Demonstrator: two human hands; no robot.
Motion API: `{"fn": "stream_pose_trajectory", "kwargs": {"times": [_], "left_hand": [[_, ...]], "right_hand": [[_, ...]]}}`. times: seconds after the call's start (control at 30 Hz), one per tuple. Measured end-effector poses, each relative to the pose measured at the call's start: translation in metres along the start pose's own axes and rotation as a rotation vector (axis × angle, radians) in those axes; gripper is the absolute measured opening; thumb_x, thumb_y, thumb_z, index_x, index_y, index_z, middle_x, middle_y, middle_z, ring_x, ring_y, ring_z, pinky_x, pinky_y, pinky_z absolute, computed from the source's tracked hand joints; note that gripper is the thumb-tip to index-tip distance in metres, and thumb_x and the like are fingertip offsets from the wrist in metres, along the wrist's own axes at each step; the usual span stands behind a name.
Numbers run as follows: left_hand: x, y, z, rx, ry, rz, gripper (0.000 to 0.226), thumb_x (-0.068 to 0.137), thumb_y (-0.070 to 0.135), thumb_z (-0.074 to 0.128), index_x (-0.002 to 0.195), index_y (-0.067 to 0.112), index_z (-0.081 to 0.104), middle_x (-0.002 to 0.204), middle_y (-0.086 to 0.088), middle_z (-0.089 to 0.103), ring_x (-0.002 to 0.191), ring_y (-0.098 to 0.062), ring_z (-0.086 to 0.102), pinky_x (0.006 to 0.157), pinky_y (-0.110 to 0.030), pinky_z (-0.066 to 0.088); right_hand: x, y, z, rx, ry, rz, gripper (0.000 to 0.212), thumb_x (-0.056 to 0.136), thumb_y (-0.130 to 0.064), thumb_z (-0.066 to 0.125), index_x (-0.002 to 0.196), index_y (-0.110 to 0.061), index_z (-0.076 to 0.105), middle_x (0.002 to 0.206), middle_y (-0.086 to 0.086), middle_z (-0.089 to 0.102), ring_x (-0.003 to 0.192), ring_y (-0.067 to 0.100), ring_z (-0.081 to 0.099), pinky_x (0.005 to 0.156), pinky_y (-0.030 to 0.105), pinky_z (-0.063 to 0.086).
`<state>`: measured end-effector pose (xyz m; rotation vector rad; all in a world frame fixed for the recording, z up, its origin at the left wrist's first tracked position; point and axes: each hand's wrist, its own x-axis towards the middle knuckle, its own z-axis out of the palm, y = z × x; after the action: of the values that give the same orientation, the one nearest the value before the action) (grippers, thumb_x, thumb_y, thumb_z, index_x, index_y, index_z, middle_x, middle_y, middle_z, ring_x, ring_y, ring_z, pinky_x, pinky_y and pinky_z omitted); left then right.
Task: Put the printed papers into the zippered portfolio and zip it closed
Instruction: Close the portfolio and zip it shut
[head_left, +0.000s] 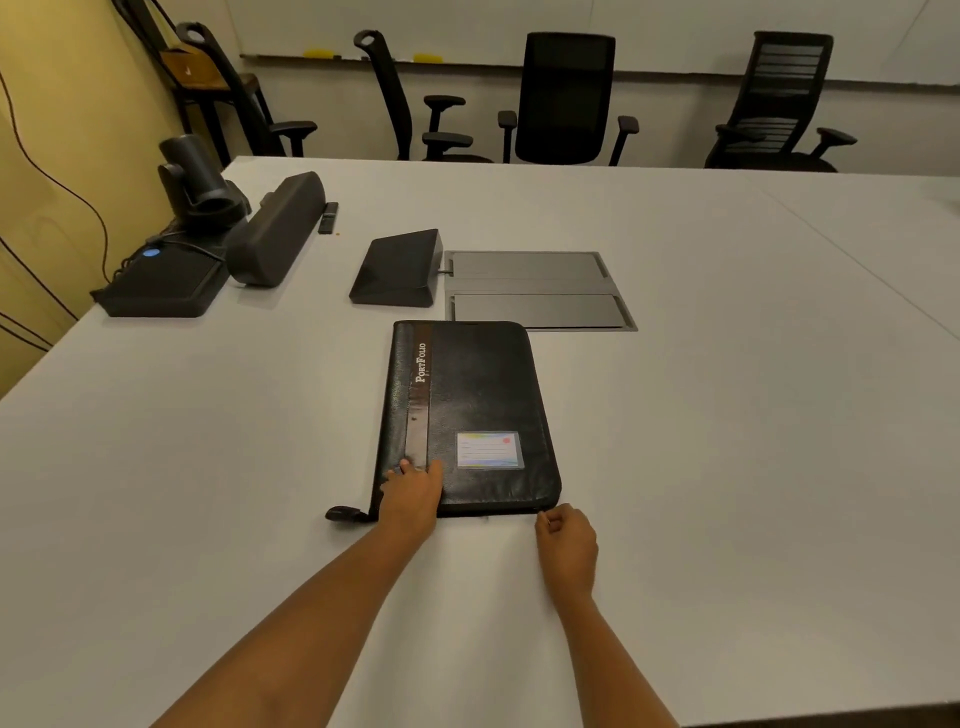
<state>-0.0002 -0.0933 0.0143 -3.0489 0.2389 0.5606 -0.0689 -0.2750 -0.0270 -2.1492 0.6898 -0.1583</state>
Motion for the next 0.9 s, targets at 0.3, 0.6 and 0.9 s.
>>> {"fn": "stream_pose_trajectory", "kwargs": {"times": [0.3,0.6,0.9], "left_hand": [[0.010,0.072,0.020,0.018,0.079,0.249,0.059,0.095,0.011,0.044,0.147,0.019,0.017,0.157,-0.014,0.013,0.143,-0.043,0.013,0.111,-0.061,0.023],[0.025,0.096,0.020,0.092,0.025,0.280,0.056,0.093,0.007,0.042,0.143,0.021,0.023,0.155,-0.017,0.017,0.139,-0.046,0.020,0.104,-0.064,0.033],[0.017,0.099,0.011,0.051,-0.019,0.225,0.054,0.091,0.004,0.041,0.141,0.021,0.028,0.157,-0.013,0.018,0.141,-0.041,0.020,0.108,-0.060,0.030]], "right_hand": [[0.014,0.009,-0.014,-0.078,-0.177,-0.129,0.014,0.091,-0.020,0.055,0.088,-0.007,0.060,0.088,0.006,0.060,0.076,0.015,0.056,0.068,0.021,0.045],[0.043,0.019,-0.031,-0.207,-0.117,-0.195,0.017,0.096,-0.021,0.047,0.095,-0.006,0.056,0.098,0.008,0.059,0.075,0.013,0.054,0.065,0.020,0.044],[0.094,0.013,-0.037,-0.206,-0.250,-0.216,0.018,0.092,-0.024,0.053,0.095,-0.007,0.056,0.100,0.008,0.059,0.084,0.021,0.059,0.075,0.033,0.050]]}}
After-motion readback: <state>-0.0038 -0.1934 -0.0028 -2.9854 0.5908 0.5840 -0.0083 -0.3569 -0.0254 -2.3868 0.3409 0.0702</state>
